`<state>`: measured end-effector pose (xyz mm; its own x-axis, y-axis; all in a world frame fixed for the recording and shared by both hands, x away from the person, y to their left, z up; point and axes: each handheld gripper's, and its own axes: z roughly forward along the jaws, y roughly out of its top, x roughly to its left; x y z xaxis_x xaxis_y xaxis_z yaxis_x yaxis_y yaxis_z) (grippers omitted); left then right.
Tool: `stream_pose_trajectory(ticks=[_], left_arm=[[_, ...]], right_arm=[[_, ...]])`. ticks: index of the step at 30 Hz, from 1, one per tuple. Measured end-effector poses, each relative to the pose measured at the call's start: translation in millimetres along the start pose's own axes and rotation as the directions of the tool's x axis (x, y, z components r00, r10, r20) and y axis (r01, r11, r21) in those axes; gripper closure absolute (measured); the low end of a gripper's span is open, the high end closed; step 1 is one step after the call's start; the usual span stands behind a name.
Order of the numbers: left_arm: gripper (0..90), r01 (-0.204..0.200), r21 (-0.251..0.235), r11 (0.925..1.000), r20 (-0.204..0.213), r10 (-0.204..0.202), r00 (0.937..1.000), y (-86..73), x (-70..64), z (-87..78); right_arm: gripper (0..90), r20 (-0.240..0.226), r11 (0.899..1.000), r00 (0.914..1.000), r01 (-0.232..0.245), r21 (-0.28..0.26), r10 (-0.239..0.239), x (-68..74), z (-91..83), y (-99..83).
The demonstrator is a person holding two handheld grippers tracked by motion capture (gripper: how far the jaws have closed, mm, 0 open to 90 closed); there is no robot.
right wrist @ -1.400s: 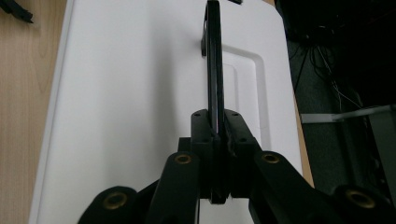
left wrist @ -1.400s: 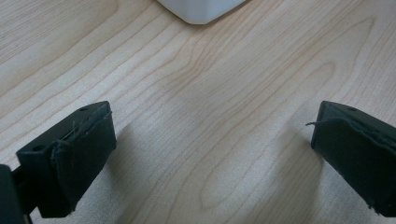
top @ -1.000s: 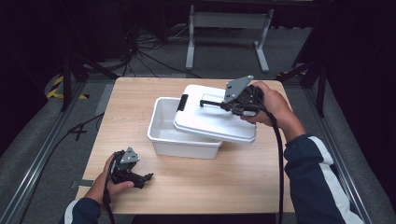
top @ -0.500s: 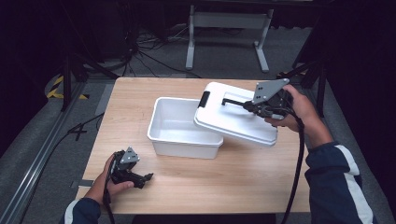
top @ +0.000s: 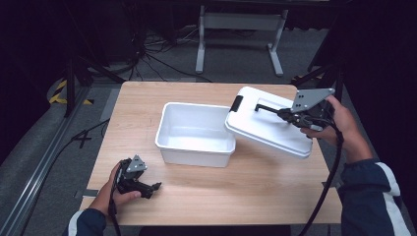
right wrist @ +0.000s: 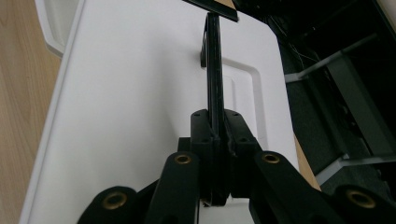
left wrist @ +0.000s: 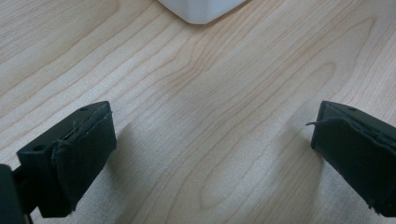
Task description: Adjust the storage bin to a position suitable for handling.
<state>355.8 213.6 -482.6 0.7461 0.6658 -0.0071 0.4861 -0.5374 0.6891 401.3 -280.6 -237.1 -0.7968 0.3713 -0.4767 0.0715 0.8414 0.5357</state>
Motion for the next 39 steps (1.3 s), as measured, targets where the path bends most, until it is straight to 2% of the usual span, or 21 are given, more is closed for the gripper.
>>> stream_pose_trajectory(ticks=[9, 16, 21, 26, 39], left_arm=[[0.5, 0.005, -0.001, 1.0, -0.002, -0.005, 1.0, -0.1, -0.3, 0.0], [0.5, 0.004, -0.001, 1.0, -0.001, -0.004, 1.0, -0.1, -0.3, 0.0], [0.5, 0.001, 0.0, 1.0, -0.001, -0.001, 1.0, 0.0, -0.1, 0.0], [0.5, 0.001, -0.001, 1.0, -0.001, -0.001, 1.0, 0.0, -0.1, 0.0], [0.5, 0.004, -0.001, 1.0, -0.002, -0.004, 1.0, -0.1, -0.4, 0.0]], right_arm=[[84.4, 0.028, 0.999, 0.9982, -0.053, 0.002, 0.053, -2.7, -10.7, -28.7], [84.4, 0.025, 0.997, 0.9968, -0.076, 0.005, 0.076, -2.0, -11.6, -45.8], [84.4, 0.025, 0.994, 0.9939, -0.108, 0.018, 0.107, -3.2, -5.6, -58.9], [84.4, 0.02, 0.991, 0.991, -0.133, 0.033, 0.132, -4.8, 8.4, -69.2], [84.4, -0.009, 0.985, 0.9864, -0.163, 0.065, 0.164, -5.5, 37.7, -75.1]])
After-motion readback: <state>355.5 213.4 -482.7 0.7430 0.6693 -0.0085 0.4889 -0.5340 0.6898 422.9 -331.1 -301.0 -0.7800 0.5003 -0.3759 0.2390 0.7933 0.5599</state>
